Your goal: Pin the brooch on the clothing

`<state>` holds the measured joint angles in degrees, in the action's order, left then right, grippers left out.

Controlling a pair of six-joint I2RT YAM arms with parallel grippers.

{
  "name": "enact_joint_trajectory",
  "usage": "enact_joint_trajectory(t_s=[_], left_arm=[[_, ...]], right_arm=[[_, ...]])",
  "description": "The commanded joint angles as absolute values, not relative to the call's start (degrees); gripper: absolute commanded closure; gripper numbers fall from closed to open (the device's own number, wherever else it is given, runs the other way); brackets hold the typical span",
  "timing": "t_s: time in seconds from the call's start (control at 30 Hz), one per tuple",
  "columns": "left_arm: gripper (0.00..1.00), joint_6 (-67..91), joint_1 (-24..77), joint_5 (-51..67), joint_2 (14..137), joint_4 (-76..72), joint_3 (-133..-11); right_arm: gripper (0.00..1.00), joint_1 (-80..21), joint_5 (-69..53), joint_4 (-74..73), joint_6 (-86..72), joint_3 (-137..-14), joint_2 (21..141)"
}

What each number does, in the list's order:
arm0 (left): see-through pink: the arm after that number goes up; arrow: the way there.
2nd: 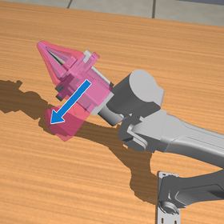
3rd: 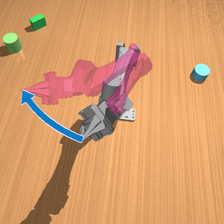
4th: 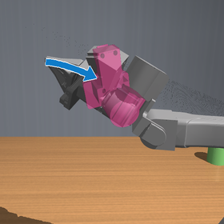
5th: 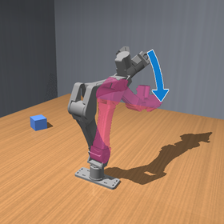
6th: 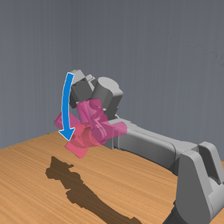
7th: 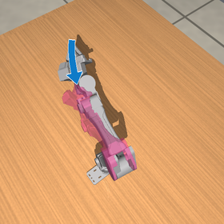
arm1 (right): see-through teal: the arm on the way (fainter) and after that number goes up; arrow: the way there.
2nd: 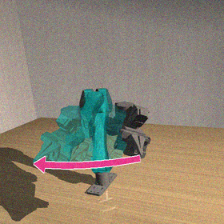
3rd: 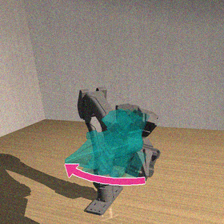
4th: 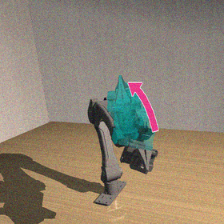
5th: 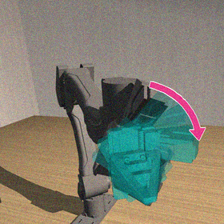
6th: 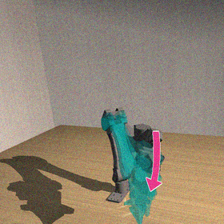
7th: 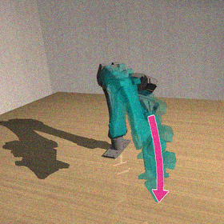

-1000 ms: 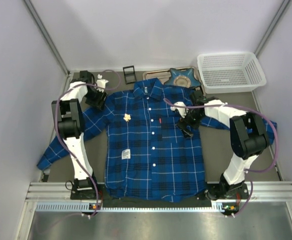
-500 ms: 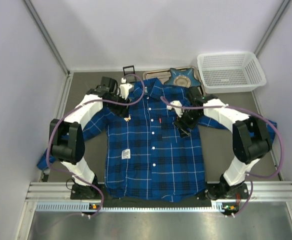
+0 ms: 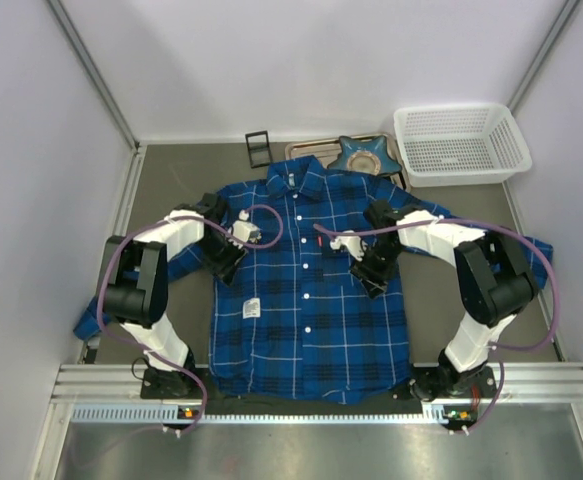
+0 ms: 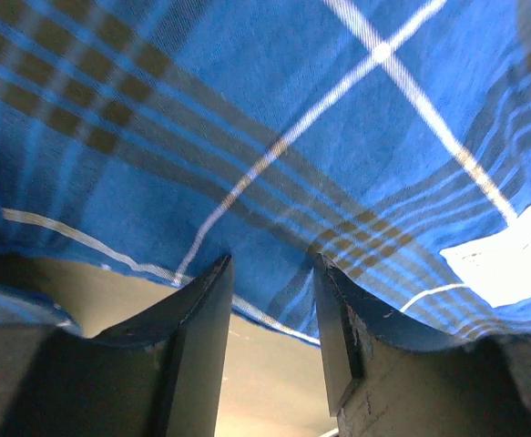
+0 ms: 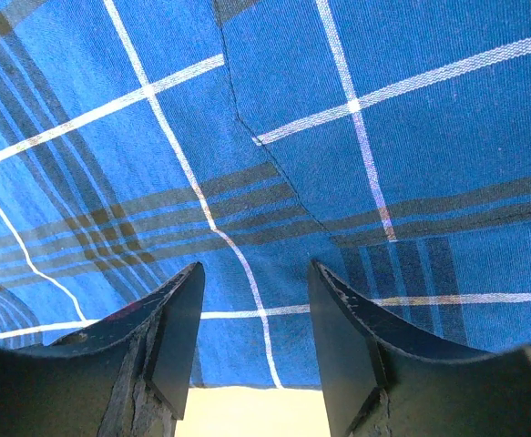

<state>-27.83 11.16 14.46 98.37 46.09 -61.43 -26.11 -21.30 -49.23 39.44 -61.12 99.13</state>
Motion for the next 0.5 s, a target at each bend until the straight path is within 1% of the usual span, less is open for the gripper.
enact_joint_trajectory(t_s=[0.0, 0.07, 0.13, 0.2, 0.3, 0.33, 0.37, 0.43, 0.47], left_arm=[[0.54, -32.9, 11.2, 9.9, 97.6, 49.2, -58.5], [0.54, -33.3, 10.6, 8.8, 97.1, 49.7, -58.0], [0.55, -32.5, 9.3, 13.1, 94.6, 49.1, -59.8], [0.52, -30.1, 9.4, 16.7, 91.2, 46.9, -62.3], [0.46, -24.0, 10.6, 20.2, 90.6, 42.3, -66.2], [0.44, -22.3, 11.2, 20.0, 91.0, 40.9, -67.1], [0.43, -18.8, 11.9, 17.9, 91.4, 37.6, -68.0], [0.4, -16.5, 14.5, 14.8, 92.5, 33.9, -69.3], [0.38, -14.3, 15.2, 12.4, 92.8, 29.2, -69.3]], right_arm=[[0.49, -26.2, -15.4, -50.7, 43.1, -58.7, 101.2], [0.49, -26.2, -15.2, -51.8, 44.1, -58.4, 100.6], [0.49, -26.3, -16.0, -52.1, 44.0, -59.0, 100.0], [0.49, -26.3, -17.9, -52.6, 43.5, -59.8, 99.1], [0.49, -26.3, -19.7, -53.0, 42.6, -61.3, 97.9], [0.49, -26.3, -19.8, -53.1, 42.3, -61.9, 97.7], [0.48, -26.2, -20.0, -53.2, 42.2, -62.2, 97.6], [0.48, -26.3, -20.5, -53.6, 41.6, -63.1, 96.8], [0.48, -26.3, -21.0, -53.8, 41.4, -63.4, 96.6]])
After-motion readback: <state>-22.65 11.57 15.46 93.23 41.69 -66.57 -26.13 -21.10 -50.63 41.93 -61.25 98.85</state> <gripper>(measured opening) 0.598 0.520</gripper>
